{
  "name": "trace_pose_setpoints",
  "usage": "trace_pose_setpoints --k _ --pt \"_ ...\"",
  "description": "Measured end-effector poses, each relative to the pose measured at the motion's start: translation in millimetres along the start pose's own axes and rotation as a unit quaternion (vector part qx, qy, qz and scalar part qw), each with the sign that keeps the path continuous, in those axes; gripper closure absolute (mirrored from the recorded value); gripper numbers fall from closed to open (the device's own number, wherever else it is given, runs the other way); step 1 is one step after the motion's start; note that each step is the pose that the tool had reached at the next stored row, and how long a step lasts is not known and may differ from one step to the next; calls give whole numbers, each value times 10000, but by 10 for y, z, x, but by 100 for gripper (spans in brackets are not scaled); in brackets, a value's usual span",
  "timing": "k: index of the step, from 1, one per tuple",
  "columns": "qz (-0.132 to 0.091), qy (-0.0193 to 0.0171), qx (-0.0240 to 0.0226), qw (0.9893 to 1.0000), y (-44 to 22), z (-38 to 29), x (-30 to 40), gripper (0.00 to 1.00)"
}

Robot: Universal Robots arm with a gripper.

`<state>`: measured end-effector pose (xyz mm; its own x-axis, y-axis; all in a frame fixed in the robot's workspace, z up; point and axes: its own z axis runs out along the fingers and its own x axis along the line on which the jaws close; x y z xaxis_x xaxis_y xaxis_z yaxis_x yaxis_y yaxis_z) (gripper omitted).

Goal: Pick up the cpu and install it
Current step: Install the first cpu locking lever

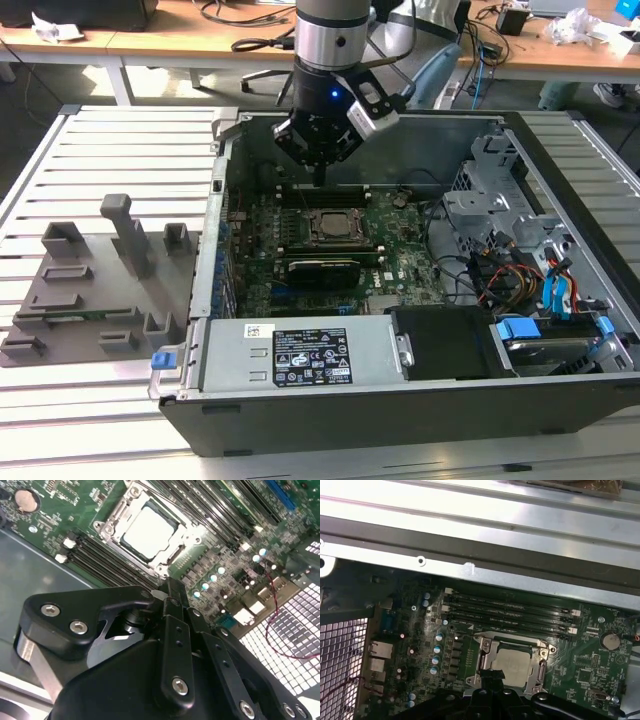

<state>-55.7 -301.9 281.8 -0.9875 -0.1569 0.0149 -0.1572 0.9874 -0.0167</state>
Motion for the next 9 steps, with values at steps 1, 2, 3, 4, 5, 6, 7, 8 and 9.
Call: trace_pose_setpoints --k 1,2,3,4,5,6,7,8,9 --pt "7 1 1 10000 2 2 10 89" --pt "10 1 1 10000 2 3 15 89" --pt "12 1 1 10000 3 5 19 89" --pt "13 1 1 10000 3 7 23 89" --pt "15 1 0 10000 4 9 26 89" --pt "16 1 0 10000 5 11 30 89" --pt "18 1 0 10000 5 13 33 89" --pt "19 0 0 10000 6 15 36 89" --pt "20 1 0 10000 7 18 41 89"
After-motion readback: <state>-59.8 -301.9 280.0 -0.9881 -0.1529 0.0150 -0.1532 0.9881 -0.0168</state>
